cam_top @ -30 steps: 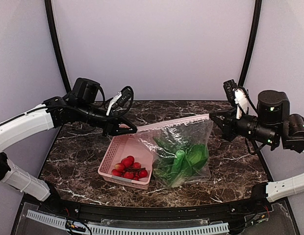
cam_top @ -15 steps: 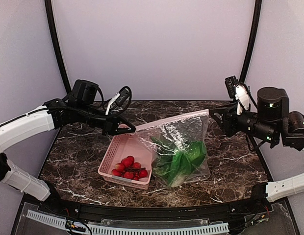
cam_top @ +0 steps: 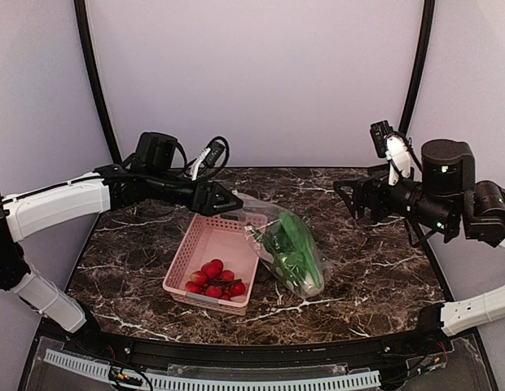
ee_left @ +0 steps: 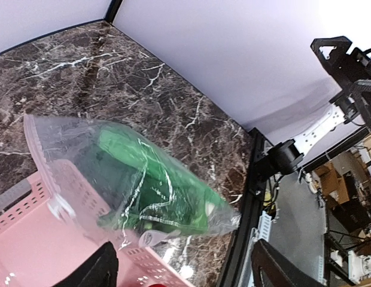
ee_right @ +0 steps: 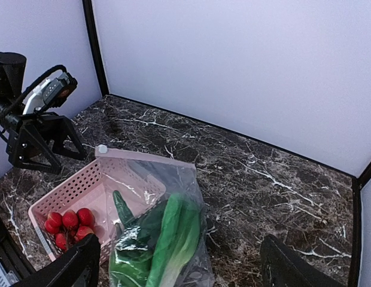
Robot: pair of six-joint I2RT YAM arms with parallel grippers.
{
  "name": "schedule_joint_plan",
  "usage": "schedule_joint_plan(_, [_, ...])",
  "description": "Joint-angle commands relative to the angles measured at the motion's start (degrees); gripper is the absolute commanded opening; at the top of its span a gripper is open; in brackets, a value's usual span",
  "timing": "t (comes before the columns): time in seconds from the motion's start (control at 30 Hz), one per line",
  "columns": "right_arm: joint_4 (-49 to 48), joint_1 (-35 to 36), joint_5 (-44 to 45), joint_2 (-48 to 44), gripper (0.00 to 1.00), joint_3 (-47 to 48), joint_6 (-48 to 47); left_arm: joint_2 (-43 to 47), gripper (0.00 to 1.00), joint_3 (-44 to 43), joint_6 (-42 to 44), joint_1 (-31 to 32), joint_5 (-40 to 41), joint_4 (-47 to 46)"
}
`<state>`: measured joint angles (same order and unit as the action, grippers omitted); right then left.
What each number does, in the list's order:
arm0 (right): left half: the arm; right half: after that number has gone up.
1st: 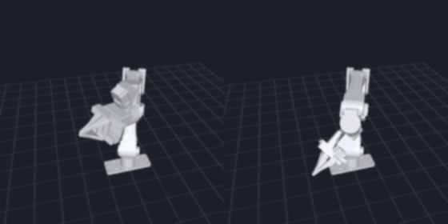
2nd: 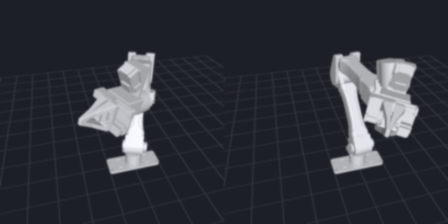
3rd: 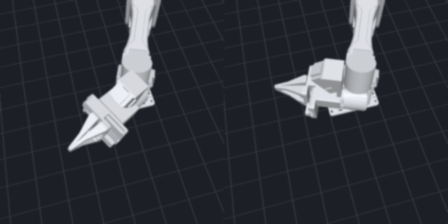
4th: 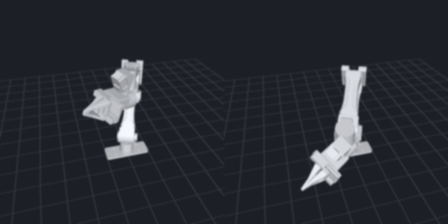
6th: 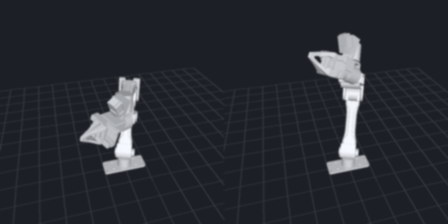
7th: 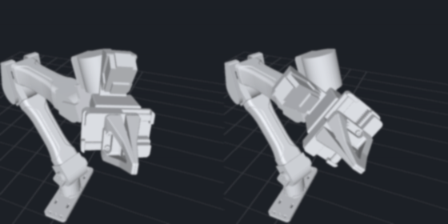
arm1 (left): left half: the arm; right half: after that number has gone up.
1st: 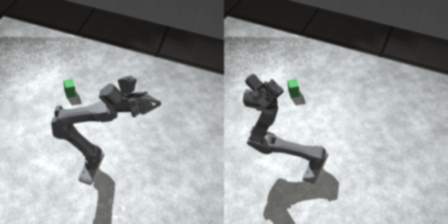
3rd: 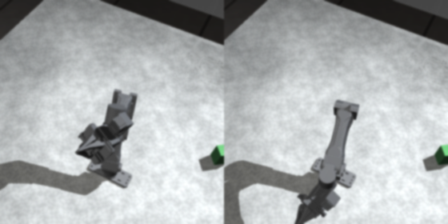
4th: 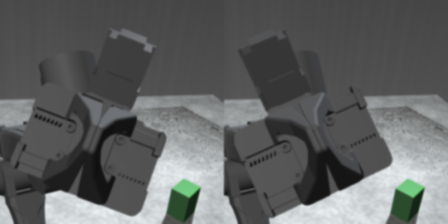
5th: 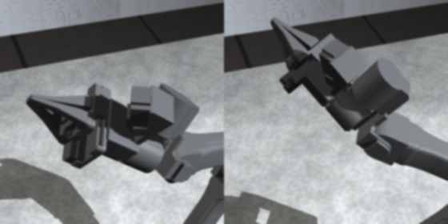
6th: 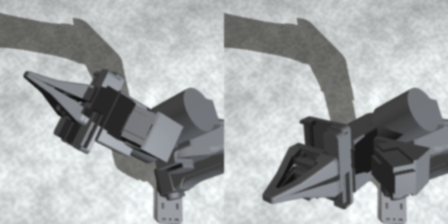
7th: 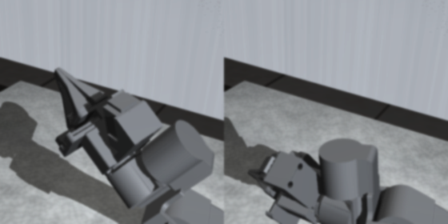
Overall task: Place the food in the zip-top bag and seal the zipper
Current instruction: Zip the zipper of the food storage bag, then reset both arms
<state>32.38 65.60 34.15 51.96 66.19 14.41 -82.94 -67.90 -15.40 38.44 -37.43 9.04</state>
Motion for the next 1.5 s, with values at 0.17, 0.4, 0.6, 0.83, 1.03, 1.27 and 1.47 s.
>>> schedule_joint_plan(0.17, [-1.2,-7.4,-6.5,3.5,0.99,0.3,2.2,3.7,0.89,1.0,-2.4,-3.7,13.8,5.2])
schedule_joint_plan(0.4, [-1.6,-22.1,-21.3,5.3,0.99,-3.9,5.3,10.6,0.91,7.5,-2.9,-11.2,15.6,7.7])
schedule_joint_plan(0.6, [-1.9,-37.0,-30.2,2.5,0.99,-9.5,7.3,16.6,0.93,11.8,-2.4,-22.0,14.3,11.5])
schedule_joint_plan(0.83, [-1.2,-47.8,-33.3,-3.9,0.99,-13.2,6.5,23.6,0.94,12.4,1.5,-35.5,13.8,18.5])
schedule_joint_plan(1.03, [-6.8,-48.6,-29.9,-10.7,0.99,-18.1,4.4,31.6,0.95,16.0,6.8,-37.2,26.6,19.1])
schedule_joint_plan(1.27, [-15.5,-48.6,-29.7,-17.4,0.99,-26.5,1.1,41.5,0.96,23.5,12.1,-37.2,33.6,16.2])
schedule_joint_plan(1.47, [-17.6,-48.6,-28.2,-19.8,0.99,-30.4,-2.7,45.2,0.99,26.7,12.5,-37.2,33.9,14.4])
